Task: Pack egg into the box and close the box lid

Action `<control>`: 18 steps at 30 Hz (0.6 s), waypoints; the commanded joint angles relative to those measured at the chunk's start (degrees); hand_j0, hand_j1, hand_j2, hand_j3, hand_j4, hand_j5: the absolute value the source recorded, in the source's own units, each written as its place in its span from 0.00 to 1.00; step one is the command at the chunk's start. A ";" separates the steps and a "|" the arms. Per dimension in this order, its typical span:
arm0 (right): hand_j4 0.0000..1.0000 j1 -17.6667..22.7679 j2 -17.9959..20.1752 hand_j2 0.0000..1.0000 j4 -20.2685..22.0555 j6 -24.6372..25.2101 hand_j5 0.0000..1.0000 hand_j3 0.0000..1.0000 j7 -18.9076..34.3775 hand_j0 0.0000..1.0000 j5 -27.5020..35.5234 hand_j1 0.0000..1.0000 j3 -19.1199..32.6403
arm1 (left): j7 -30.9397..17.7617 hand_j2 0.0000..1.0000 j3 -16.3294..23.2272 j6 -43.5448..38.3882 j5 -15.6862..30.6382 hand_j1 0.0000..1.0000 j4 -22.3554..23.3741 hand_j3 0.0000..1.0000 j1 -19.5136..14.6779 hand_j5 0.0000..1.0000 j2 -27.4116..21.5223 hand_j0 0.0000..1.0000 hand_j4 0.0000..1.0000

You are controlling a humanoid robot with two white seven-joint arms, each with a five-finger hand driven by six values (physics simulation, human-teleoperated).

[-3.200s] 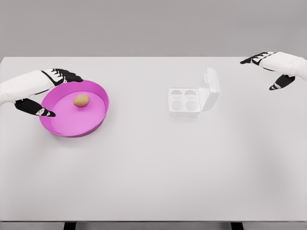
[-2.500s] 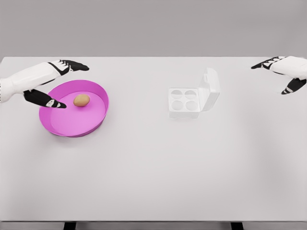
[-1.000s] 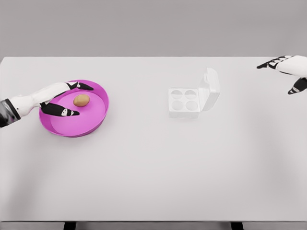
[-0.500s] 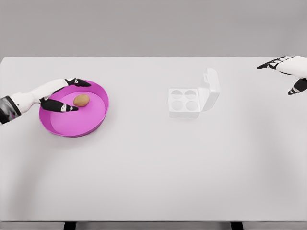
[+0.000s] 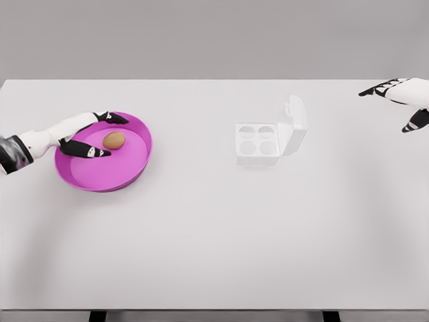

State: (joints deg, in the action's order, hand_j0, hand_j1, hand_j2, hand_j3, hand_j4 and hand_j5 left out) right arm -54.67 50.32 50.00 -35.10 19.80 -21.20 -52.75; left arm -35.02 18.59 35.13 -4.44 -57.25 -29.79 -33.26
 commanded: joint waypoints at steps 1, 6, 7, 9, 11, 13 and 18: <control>1.00 0.00 0.04 1.00 0.01 0.10 1.00 1.00 -0.02 1.00 0.28 1.00 0.10 | 0.02 0.80 -0.05 -0.13 0.31 0.80 1.44 0.80 -0.09 0.80 0.12 0.80 0.80; 1.00 0.00 0.04 1.00 0.09 0.10 1.00 1.00 -0.02 1.00 0.28 1.00 0.10 | 0.02 0.80 0.04 -0.13 0.22 0.80 3.20 0.80 -0.97 0.80 0.91 0.80 0.80; 1.00 0.00 0.04 1.00 0.09 0.10 1.00 1.00 -0.02 1.00 0.28 1.00 0.10 | 0.02 0.80 0.13 -0.13 0.22 0.80 3.20 0.80 -0.97 0.80 1.00 0.80 0.80; 1.00 0.00 0.04 1.00 0.09 0.10 1.00 1.00 -0.02 1.00 0.28 1.00 0.10 | 0.02 0.80 0.39 -0.13 0.22 0.80 3.99 0.80 -1.23 0.80 1.26 0.80 0.80; 1.00 0.00 0.04 1.00 0.09 0.10 1.00 1.00 -0.02 1.00 0.28 1.00 0.10 | 0.02 0.80 0.39 -0.13 0.22 0.80 4.07 0.80 -1.32 0.80 1.18 0.80 0.80; 1.00 0.00 0.04 1.00 0.09 0.10 1.00 1.00 -0.02 1.00 0.28 1.00 0.10 | 0.02 0.80 0.57 -0.13 0.22 0.80 4.95 0.80 -1.41 0.80 1.27 0.80 0.80; 1.00 -0.09 0.04 1.00 0.09 0.10 1.00 1.00 -0.02 1.00 0.28 1.00 0.10 | 0.02 0.80 0.57 -0.13 0.22 0.80 5.04 0.80 -1.41 0.80 1.70 0.80 0.80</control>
State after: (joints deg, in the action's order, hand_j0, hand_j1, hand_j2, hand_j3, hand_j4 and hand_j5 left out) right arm -54.67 50.31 50.09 -35.10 19.80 -21.22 -52.76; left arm -35.02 19.17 35.13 -4.69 -52.31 -31.20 -31.69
